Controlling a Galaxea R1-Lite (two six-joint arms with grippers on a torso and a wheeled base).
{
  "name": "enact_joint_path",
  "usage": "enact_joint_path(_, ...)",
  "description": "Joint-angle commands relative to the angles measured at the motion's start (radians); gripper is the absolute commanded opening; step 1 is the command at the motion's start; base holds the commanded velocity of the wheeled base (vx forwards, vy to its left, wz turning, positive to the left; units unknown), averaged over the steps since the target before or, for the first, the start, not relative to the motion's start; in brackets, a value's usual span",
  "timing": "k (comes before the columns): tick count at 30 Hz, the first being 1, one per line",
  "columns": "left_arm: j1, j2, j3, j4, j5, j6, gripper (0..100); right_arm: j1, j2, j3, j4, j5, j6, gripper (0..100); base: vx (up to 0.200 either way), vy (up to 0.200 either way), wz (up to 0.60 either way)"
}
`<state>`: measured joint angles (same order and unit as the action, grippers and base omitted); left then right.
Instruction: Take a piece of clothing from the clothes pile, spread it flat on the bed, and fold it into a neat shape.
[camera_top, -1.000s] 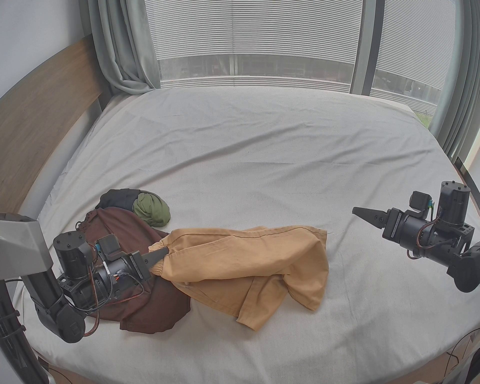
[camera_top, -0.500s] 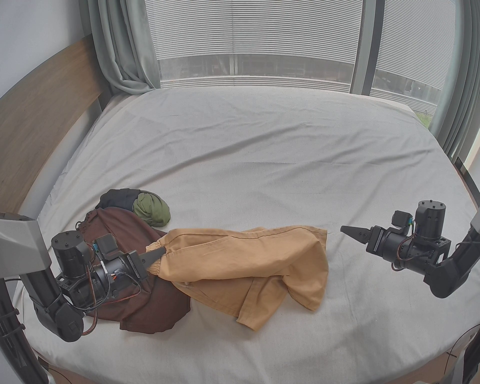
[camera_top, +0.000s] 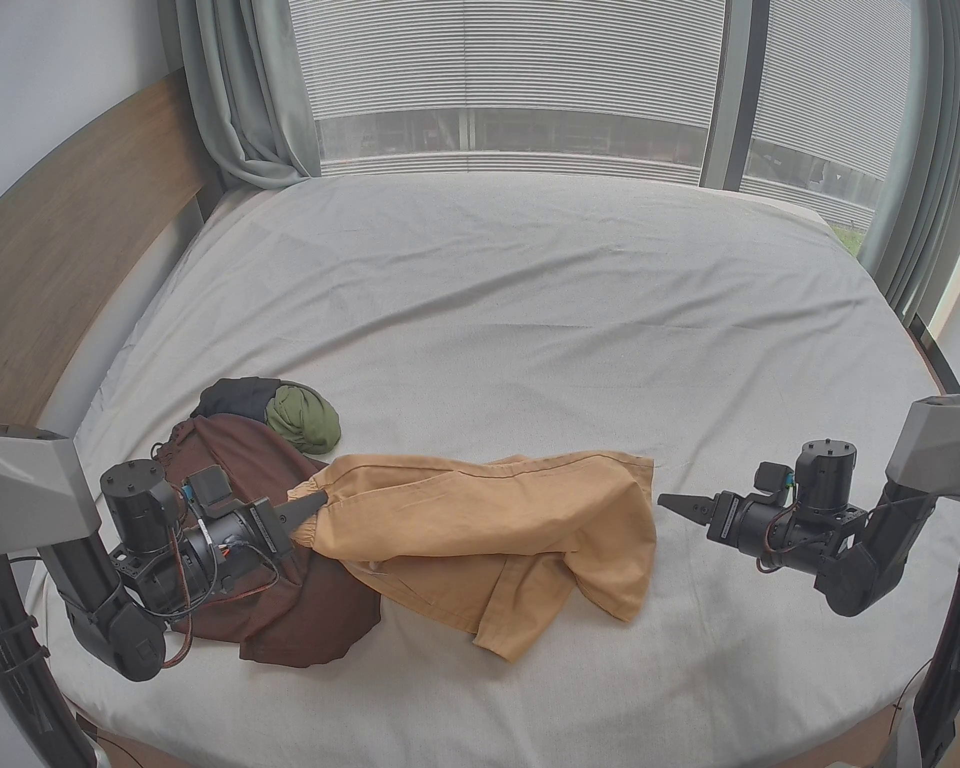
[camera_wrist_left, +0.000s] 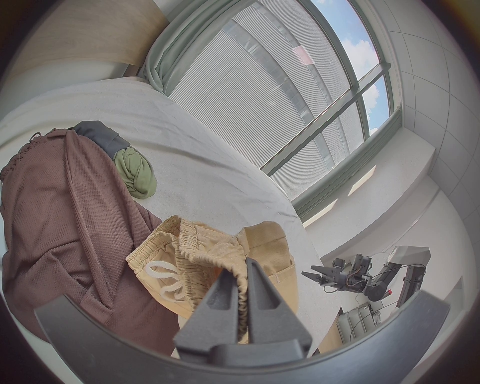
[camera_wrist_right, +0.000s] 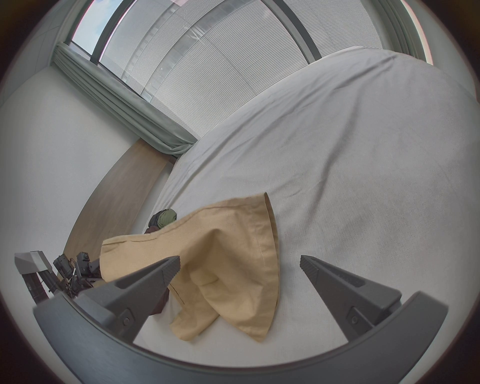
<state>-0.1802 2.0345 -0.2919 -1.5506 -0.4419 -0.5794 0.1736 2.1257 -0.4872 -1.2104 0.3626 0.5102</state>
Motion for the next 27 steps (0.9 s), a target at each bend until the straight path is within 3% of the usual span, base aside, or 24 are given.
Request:
enact_joint_path(1, 0.002, 0.003, -0.003, 0.0, 0.0, 0.0, 0, 0.004, 0.076, -0.002, -0.02, 0.003, 0.001, 100, 0.0, 0.0, 0.0)
enact_joint_path(13, 0.022, 0.016, -0.009, 0.0, 0.002, 0.001, 0, 0.023, 0.207, -0.007, -0.097, 0.036, 0.016, 100, 0.0, 0.0, 0.0)
enact_joint_path(27, 0.021, 0.012, -0.009, 0.0, 0.002, 0.001, 0, 0.089, 0.333, -0.025, -0.239, 0.039, 0.123, 100, 0.0, 0.0, 0.0)
